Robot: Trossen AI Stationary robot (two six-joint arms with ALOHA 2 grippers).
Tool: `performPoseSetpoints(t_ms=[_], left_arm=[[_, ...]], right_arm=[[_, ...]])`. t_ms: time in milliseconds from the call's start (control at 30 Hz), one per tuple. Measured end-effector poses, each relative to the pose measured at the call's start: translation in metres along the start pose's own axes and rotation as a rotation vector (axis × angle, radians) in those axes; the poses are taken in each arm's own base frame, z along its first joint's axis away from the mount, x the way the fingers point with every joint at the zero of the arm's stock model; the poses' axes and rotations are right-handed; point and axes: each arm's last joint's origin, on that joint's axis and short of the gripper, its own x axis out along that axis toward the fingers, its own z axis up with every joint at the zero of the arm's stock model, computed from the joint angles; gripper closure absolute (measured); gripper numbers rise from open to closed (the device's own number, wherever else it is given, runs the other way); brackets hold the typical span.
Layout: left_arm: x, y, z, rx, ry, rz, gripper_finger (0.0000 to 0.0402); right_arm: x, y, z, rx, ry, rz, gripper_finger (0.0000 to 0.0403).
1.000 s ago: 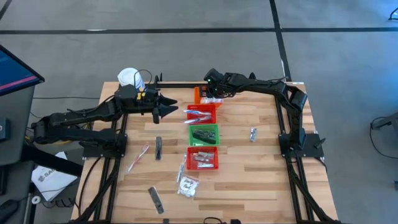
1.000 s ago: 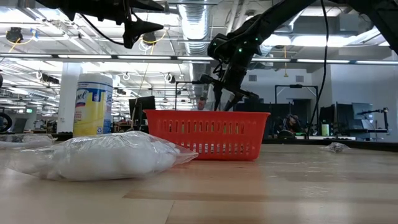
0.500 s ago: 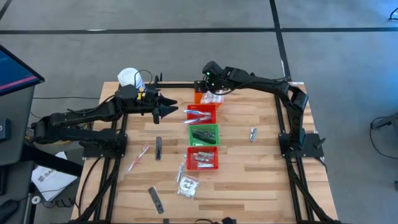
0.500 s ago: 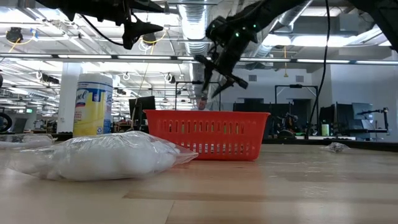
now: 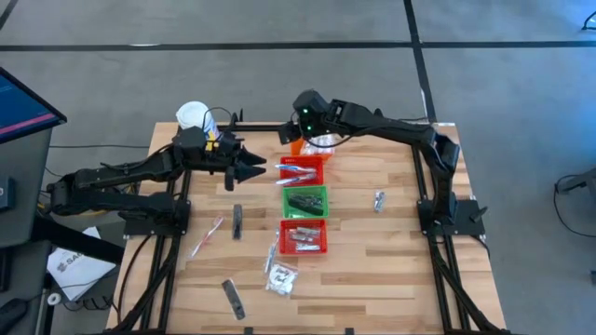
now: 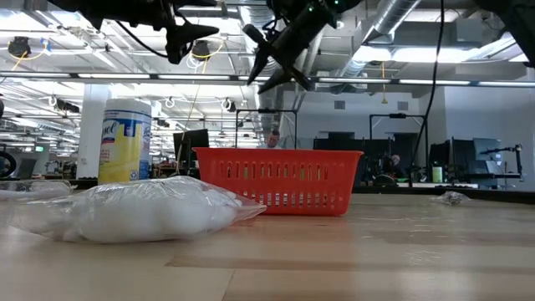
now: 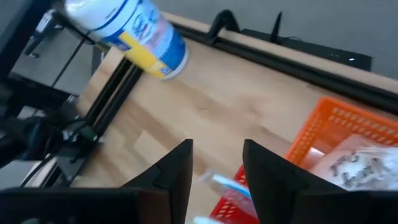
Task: Pick & Place Travel size toiletries
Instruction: Put the silver nail clipper into the bottom red basket
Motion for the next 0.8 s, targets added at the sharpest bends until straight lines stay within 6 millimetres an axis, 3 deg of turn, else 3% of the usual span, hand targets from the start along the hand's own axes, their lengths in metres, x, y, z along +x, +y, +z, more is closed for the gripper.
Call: performPoseSetpoints(t_ms=[267, 467, 800], left_arm=[[0.002, -0.005, -0.002, -0.005, 0.019, -0.032, 0.0192], [0.002, -0.007, -0.004, -0.032, 0.027, -0.039, 0.0192], [0.008, -0.002, -0.006, -0.169, -0.002, 0.063, 0.0192]], right_arm=[[-0.003, 0.020, -0.022, -0.069, 0.090, 0.052, 0.0276], [-0.005, 0.024, -0.040, -0.169, 0.196, 0.013, 0.0276], [-0.023, 0.026, -0.055, -0.484, 0.354, 0.067, 0.0276]])
